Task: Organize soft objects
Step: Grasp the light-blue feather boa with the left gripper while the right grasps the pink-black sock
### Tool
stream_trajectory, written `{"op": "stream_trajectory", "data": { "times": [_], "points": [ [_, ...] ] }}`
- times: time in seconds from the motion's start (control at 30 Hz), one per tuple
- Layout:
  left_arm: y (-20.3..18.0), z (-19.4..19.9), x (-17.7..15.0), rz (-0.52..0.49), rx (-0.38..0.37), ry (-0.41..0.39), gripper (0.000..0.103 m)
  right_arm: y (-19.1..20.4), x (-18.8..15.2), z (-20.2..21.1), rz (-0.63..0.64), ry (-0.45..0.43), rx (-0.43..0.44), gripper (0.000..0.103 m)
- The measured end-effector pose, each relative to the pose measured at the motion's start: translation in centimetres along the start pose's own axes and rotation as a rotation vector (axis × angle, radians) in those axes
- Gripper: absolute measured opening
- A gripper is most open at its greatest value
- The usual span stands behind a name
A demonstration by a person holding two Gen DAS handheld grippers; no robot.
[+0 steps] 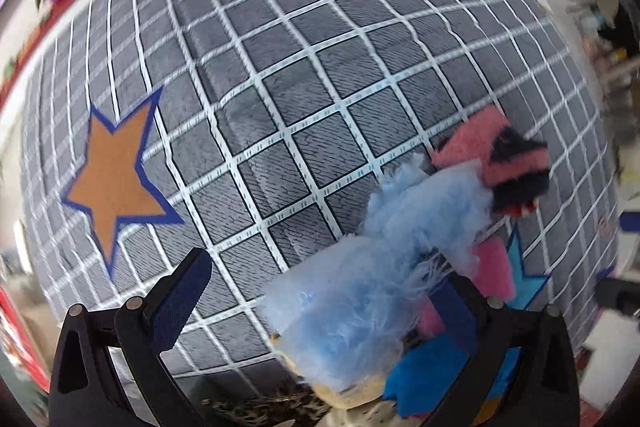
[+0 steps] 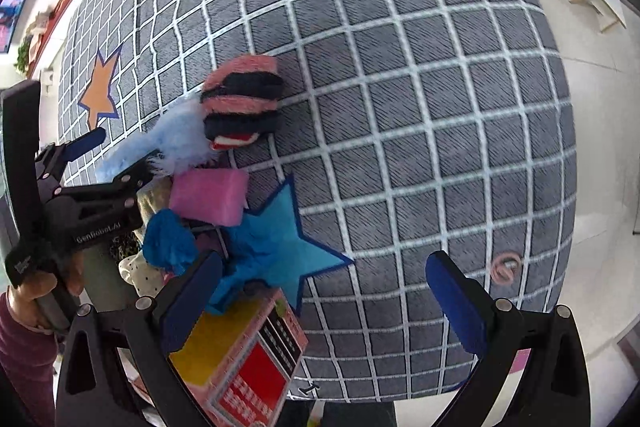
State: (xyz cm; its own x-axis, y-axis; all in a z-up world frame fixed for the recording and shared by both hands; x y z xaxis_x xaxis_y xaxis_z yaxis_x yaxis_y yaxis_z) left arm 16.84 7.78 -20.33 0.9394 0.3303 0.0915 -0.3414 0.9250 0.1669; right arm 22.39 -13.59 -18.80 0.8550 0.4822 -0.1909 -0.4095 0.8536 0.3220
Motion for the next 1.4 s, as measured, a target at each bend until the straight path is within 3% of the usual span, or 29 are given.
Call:
{"op": "stream_trajectory", "data": {
  "times": [0.1, 0.23, 0.37, 0.43, 0.6, 0.77, 0.9, 1.03, 1.23, 1.4],
  "points": [
    [0.1, 0.0, -0.4, -0.022, -0.041, -0.002, 0.103, 0.7, 0.7, -0.5, 0.022, 0.013, -0.002, 0.103],
    [-2.3, -0.1, -1.1, -0.126, -0.083, 0.013, 0.103, 1.1, 1.4, -1.0, 0.029, 0.023, -0.003, 0.103],
    [-2.7, -1.2, -1.4, -0.145, -0.023, 0.048, 0.103, 1.0, 1.9, -1.2, 0.024, 0.028, -0.006, 0.103],
    [-2.2, -1.5, -1.2, -0.092, 0.025, 0.051, 0.103, 0.9, 2.2, -1.4, 0.02, 0.032, -0.01, 0.103],
    [3.1, -1.6, -0.7, 0.17, 0.126, 0.02, 0.103, 1.3, 3.3, -1.6, 0.028, 0.025, -0.016, 0.103],
    [7.2, -1.0, -1.5, 0.311, 0.104, 0.012, 0.103, 2.4, 5.3, -1.8, 0.058, 0.009, -0.039, 0.103],
    [8.4, 1.4, -1.2, 0.284, 0.105, -0.063, 0.103, 3.4, 7.1, -2.6, 0.082, 0.004, -0.056, 0.103],
    [8.0, 3.7, 1.2, 0.292, 0.089, -0.121, 0.103, 4.5, 8.6, -3.9, 0.123, 0.0, -0.09, 0.103],
    [4.8, 2.0, 5.3, 0.188, 0.123, -0.12, 0.103, 5.0, 9.9, -6.8, 0.156, 0.027, -0.137, 0.103],
    [3.4, -0.9, 6.3, 0.107, 0.13, -0.079, 0.103, 3.7, 10.9, -7.9, 0.146, 0.031, -0.161, 0.103]
  ]
}}
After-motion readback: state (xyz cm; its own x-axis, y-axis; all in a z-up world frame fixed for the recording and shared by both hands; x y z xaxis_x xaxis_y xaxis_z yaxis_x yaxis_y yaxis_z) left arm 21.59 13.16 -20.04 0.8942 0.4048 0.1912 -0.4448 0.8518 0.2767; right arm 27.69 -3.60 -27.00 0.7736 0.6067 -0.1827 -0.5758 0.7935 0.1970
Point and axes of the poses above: each gripper's, at about its wrist camera, not at the fingertips, and z roughly against the way its jaws point, y to its left, x to its top, the point moved 4 cm from there along -z, roughly the way its jaws point, and after that the axes turned 10 degrees about x, right-handed, at the moved point
